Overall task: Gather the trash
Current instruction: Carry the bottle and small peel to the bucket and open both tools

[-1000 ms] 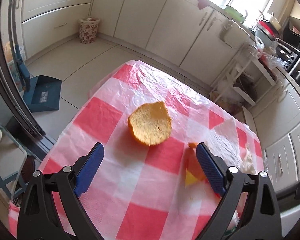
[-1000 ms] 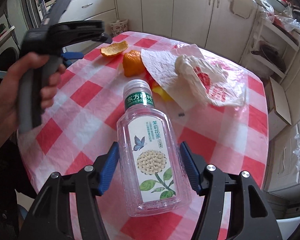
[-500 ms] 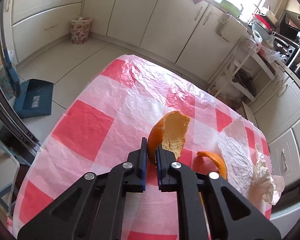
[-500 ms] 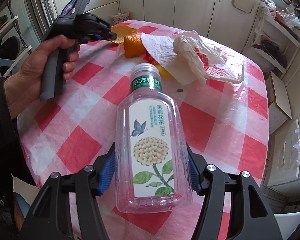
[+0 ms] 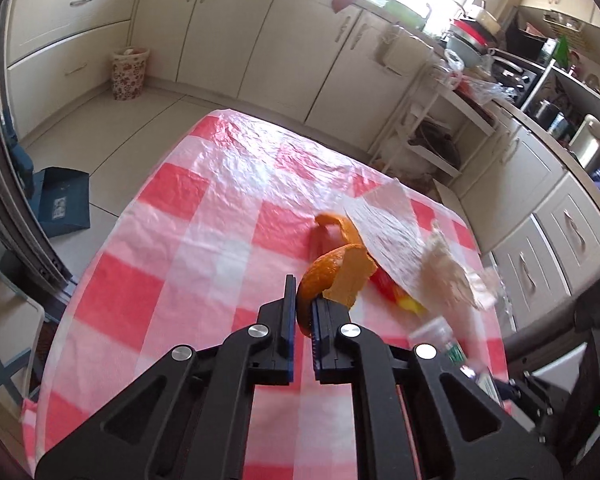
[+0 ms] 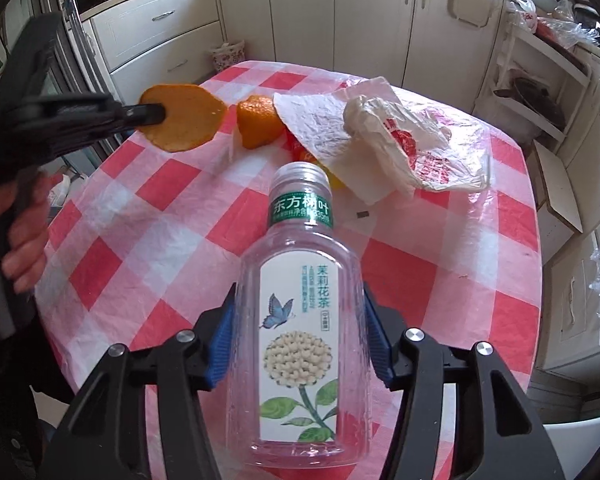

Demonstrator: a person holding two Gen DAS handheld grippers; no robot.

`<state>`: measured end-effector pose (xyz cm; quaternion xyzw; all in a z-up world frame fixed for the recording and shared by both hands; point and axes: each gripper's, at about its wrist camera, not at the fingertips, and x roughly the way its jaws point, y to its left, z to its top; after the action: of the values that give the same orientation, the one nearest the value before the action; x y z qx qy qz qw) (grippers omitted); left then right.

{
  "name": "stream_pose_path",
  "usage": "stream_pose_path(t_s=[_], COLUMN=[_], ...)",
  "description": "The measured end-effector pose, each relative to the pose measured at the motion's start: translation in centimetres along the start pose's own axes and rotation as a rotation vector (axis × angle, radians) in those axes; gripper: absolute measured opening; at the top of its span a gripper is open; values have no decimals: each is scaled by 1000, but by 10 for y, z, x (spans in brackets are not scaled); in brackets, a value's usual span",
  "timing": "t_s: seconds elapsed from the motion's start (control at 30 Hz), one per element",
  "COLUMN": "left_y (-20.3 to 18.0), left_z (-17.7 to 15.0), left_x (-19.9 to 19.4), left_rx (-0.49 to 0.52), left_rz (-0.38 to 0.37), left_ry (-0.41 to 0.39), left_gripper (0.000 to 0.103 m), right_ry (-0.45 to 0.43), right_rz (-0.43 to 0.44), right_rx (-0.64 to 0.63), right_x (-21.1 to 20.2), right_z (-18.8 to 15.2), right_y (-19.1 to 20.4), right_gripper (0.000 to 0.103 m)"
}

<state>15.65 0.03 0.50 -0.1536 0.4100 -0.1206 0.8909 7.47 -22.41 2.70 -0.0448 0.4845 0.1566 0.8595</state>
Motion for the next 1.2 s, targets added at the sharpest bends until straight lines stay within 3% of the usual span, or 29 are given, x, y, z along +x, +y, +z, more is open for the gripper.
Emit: stream_pose_path(t_s=[0.23,0.4,0.53,0.73,0.87,1.0,1.1,1.2], left_y=[-6,-39,-81,-159,-213,-261,-290,-316], left_z=[-38,-66,-88,-131,-161,-187,-204,-215], left_x=[-36,-50,-60,-64,-58,-48,-37,-16], left_rx=[19,84,159,259,323,397,427,442], left_rz=[-65,-139,-209,-319,-365,-382,-378,-365], left_ry=[26,58,83,145,195,230,255,293], left_gripper=[6,6,6,6,6,6,6,6], right_ry=[-59,-117,-129,-27,90,-59,-270,-397], right_rz=[23,-52,-161,-285,-282,-288,-282,-270], right_rx=[57,177,343,538,663,738,744,745], right_x=[-37,-81,-112,-116,-99,-138,-187,-215], right_z=[-17,-42,-77,-136,-164,-161,-147,-145], right_y=[-12,-53,-106,-171,-204,-215,-208,-206], right_gripper=[55,55,55,55,58,66,73,76])
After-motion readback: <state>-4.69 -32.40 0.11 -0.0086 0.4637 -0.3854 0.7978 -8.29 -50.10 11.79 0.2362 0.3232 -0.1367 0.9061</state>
